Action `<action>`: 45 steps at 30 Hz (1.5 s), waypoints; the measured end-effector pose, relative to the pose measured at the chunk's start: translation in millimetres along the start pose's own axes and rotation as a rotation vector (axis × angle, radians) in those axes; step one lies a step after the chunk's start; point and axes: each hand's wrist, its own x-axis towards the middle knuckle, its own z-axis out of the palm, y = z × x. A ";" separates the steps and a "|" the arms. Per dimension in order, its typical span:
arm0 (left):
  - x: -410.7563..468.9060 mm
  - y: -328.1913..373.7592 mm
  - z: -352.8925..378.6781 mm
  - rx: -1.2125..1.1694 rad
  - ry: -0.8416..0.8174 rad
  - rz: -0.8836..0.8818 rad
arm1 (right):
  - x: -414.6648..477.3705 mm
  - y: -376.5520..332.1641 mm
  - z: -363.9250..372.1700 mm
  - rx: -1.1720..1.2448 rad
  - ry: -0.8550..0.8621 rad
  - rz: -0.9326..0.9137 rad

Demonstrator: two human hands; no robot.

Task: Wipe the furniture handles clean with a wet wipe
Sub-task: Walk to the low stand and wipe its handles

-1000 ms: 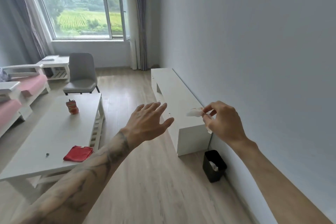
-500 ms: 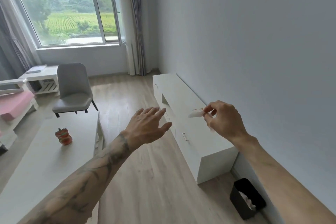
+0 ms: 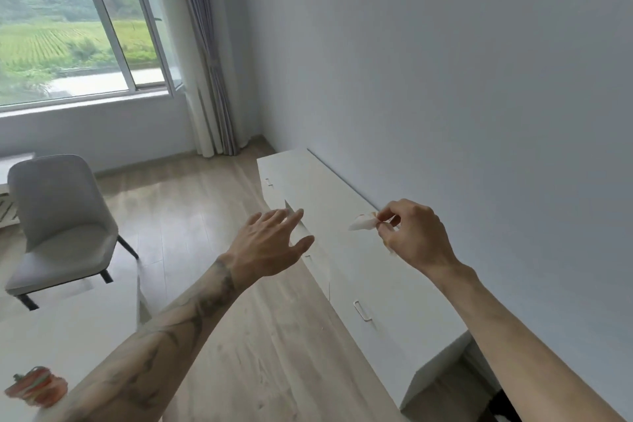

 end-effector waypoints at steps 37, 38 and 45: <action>520.6 -78.0 454.3 0.092 -0.376 1.009 | 138.9 224.6 438.0 -0.136 0.321 1.088; 522.6 -78.9 481.3 0.092 -0.365 1.030 | 130.1 236.1 460.4 -0.146 0.325 1.105; 530.6 -69.8 648.1 0.020 -0.206 1.160 | 63.7 329.0 594.2 -0.185 0.441 1.130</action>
